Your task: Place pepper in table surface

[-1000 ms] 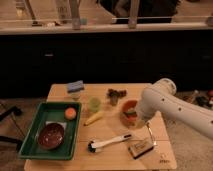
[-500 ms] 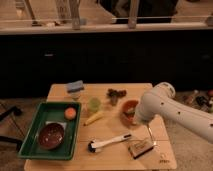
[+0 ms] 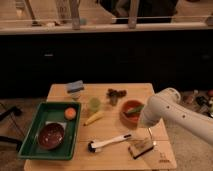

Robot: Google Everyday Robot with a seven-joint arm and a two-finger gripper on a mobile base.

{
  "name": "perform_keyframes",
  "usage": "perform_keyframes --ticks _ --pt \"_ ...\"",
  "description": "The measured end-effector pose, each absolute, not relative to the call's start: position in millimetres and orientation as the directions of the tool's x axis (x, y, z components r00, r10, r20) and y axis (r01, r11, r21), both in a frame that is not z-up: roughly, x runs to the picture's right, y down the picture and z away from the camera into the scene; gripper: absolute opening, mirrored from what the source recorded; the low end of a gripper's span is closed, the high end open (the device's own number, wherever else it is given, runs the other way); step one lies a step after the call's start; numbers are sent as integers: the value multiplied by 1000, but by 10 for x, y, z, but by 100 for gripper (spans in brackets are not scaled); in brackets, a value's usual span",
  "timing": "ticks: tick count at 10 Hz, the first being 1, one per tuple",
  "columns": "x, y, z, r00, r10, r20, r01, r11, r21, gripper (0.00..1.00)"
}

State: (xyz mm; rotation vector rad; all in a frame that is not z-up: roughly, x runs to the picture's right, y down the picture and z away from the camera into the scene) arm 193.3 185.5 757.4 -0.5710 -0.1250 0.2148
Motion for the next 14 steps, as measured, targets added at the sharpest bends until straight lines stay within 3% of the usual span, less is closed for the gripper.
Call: perform_keyframes --ticks 4,6,14 --pt "1815 1526 7571 971 206 124 -119 858 -500 64" --pt "1760 1454 7612 972 187 142 -96 868 -487 78" --pt "1783 1188 7914 979 143 145 -60 883 -465 80"
